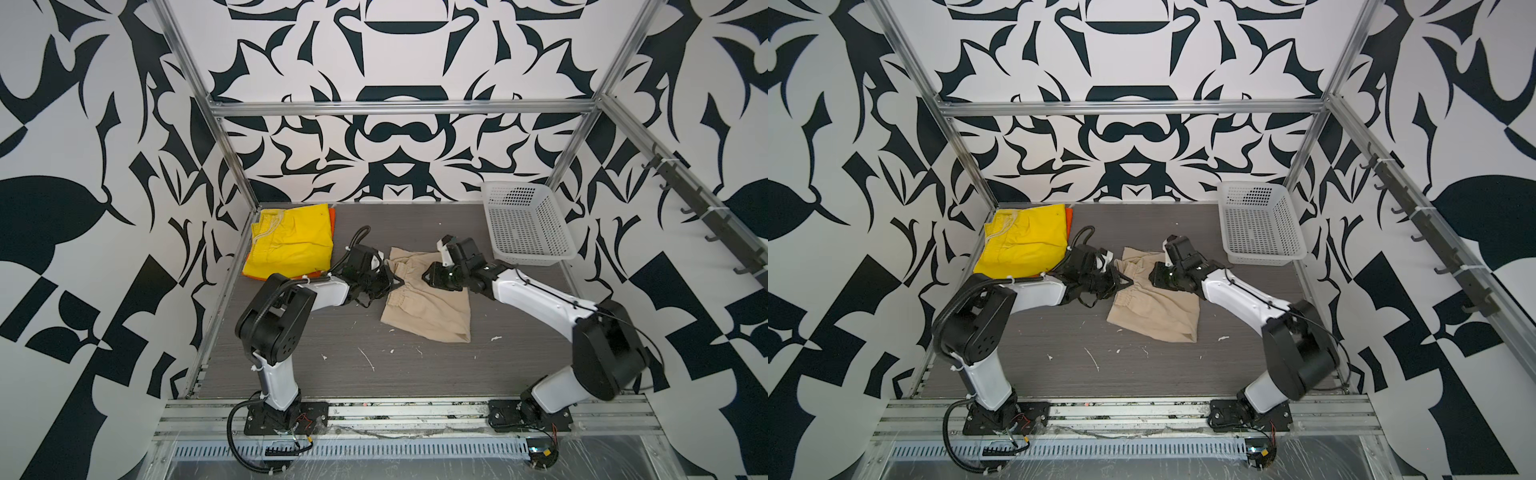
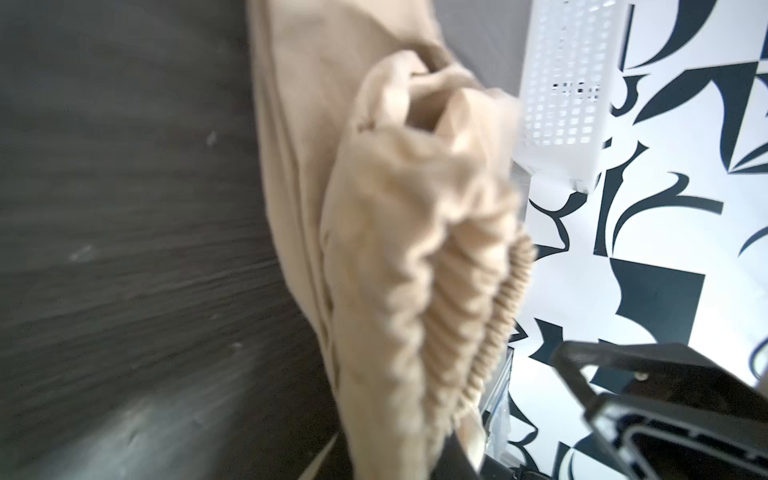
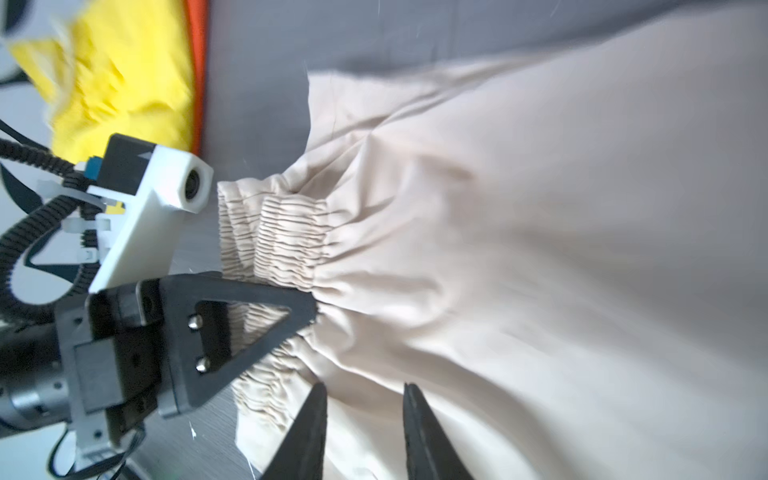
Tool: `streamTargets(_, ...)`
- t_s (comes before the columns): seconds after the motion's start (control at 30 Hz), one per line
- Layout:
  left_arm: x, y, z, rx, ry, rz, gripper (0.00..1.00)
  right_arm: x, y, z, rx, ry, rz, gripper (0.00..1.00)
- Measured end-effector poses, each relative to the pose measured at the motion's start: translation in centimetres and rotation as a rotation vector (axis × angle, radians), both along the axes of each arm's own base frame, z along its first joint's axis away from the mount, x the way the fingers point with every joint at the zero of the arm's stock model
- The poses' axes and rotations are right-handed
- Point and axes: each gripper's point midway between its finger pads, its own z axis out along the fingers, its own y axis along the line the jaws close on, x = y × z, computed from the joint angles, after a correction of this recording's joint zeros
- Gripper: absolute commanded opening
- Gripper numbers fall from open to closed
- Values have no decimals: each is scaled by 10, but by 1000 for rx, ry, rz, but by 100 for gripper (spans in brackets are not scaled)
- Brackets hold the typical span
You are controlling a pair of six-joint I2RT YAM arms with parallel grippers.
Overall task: Fold and stack the shorts
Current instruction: 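Carry the beige shorts with the left gripper onto the yellow stack while the right withdraws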
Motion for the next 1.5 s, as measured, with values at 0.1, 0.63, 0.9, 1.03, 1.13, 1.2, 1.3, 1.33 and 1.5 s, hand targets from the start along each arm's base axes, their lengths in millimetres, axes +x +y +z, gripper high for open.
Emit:
streamTargets(0.1, 11, 6, 28, 93, -91, -33, 0, -3, -23, 19, 4, -68, -53, 38)
streamTargets(0.63, 71, 74, 104, 604, -331, -236, 0, -58, -67, -44, -80, 52, -110, 39)
streamTargets(0.9, 107, 132, 127, 752, -362, -224, 0, -63, -70, -46, -75, 54, -121, 39)
streamTargets(1.03, 119, 157, 144, 795, -390, -203, 0, -65, -71, -48, -76, 62, -126, 39)
streamTargets(1.13, 130, 174, 162, 812, -425, -175, 0, -65, -71, -48, -76, 62, -128, 39)
streamTargets(1.2, 139, 185, 172, 821, -445, -156, 0, -64, -71, -48, -76, 62, -131, 39)
streamTargets(1.3, 149, 202, 183, 825, -462, -127, 0, -64, -71, -48, -76, 62, -132, 39)
streamTargets(1.33, 151, 207, 186, 823, -462, -119, 0, -64, -71, -48, -76, 62, -132, 39)
streamTargets(1.5, 156, 226, 198, 803, -469, -96, 0, -64, -71, -49, -76, 63, -132, 39)
